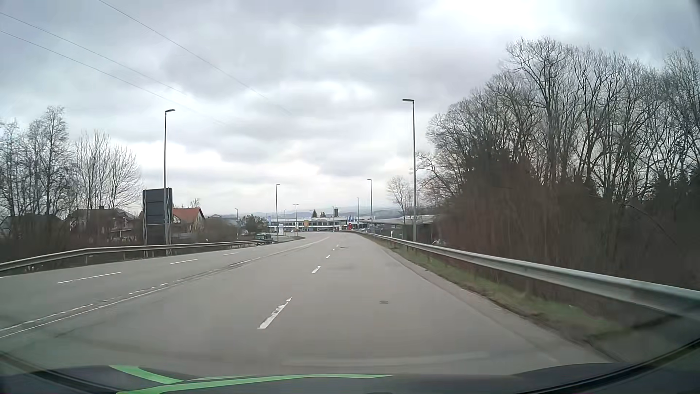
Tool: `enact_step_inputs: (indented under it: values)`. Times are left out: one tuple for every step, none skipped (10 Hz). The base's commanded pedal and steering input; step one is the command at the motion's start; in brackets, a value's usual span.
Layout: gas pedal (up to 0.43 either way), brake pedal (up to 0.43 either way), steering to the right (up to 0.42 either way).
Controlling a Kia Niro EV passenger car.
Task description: Follow the waypoints while adhering to traffic rules and regulations
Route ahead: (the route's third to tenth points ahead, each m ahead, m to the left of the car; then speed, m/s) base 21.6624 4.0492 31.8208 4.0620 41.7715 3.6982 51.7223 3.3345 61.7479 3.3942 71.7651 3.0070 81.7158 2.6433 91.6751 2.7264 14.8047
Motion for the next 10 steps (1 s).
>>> enact_step_inputs:
  values:
    - [0.02, 0.0, 0.005]
    - [0.02, 0.0, 0.004]
    - [0.02, 0.0, 0.004]
    - [0.02, 0.0, 0.004]
    - [0.02, 0.0, 0.004]
    - [0.02, 0.0, 0.004]
    - [0.02, 0.0, 0.003]
    - [0.02, 0.0, 0.003]
    - [0.02, 0.0, 0.003]
    - [0.02, 0.0, 0.001]
